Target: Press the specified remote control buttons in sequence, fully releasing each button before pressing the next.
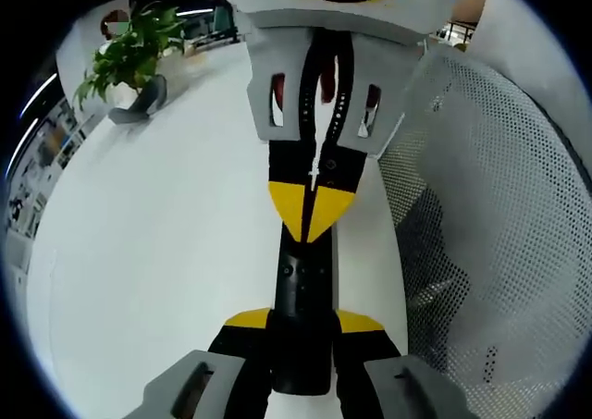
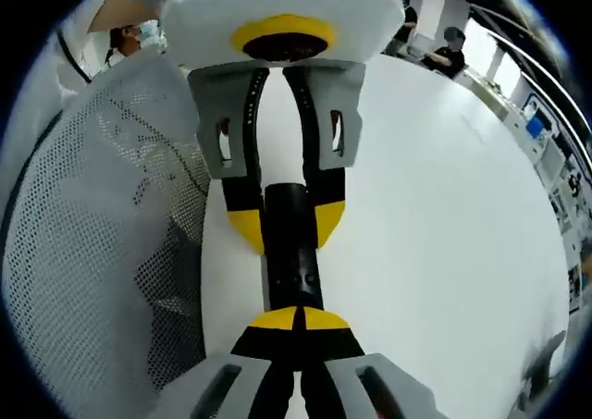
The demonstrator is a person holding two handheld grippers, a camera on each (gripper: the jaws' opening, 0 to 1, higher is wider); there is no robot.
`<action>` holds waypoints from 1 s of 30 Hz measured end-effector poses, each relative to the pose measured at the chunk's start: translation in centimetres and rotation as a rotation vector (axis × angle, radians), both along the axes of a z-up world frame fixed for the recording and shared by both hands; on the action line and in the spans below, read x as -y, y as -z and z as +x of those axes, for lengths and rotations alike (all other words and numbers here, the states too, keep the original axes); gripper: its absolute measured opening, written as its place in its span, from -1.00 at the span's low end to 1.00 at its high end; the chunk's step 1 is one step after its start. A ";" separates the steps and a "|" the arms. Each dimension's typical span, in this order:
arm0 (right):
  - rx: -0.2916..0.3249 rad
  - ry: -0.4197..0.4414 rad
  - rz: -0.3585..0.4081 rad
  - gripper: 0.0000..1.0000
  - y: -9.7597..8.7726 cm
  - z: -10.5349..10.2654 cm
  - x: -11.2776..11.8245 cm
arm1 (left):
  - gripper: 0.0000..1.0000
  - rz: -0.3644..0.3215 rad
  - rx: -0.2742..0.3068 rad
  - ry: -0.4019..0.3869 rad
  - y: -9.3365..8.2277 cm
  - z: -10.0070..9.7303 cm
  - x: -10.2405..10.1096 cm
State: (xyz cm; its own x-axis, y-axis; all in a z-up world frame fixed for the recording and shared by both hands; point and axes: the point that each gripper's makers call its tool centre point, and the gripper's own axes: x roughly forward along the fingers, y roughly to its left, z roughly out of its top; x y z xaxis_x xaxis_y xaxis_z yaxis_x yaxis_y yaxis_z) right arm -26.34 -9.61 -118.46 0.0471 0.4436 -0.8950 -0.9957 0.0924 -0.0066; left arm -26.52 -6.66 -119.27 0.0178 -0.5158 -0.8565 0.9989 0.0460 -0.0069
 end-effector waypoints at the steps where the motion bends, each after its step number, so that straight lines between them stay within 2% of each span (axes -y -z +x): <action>1: 0.001 0.006 0.002 -1.00 0.0 0.0 0.0 | -0.53 -0.006 -0.001 -0.001 0.0 0.0 0.0; 2: 0.002 0.013 0.007 -1.00 0.0 -0.1 0.1 | -0.53 -0.009 -0.001 -0.002 0.0 0.0 0.0; 5: -0.002 0.081 0.087 -1.00 -0.1 0.0 0.1 | -0.53 -0.020 0.000 -0.006 0.0 0.0 0.0; 8: -0.062 0.204 0.234 -1.00 -0.4 0.2 0.2 | -0.53 -0.039 0.003 -0.009 -0.1 0.0 -0.1; 10: -0.087 0.272 0.290 -1.00 -0.6 0.2 0.3 | -0.53 -0.048 0.007 -0.011 -0.1 -0.1 -0.1; 13: -0.075 0.250 0.277 -1.00 -0.6 -0.3 0.3 | -0.52 -0.059 0.009 -0.007 -0.1 -0.3 0.0; 18: -0.016 0.132 0.223 -1.00 -0.5 -1.0 0.0 | -0.52 -0.066 0.011 0.003 0.0 -0.6 0.1; 22: 0.003 0.097 0.203 -1.00 -0.5 -1.2 -0.1 | -0.52 -0.075 0.007 -0.004 0.0 -0.8 0.1; 30: 0.004 0.061 0.195 -1.00 -0.5 -1.4 -0.1 | -0.52 -0.102 0.007 -0.028 0.0 -1.2 0.3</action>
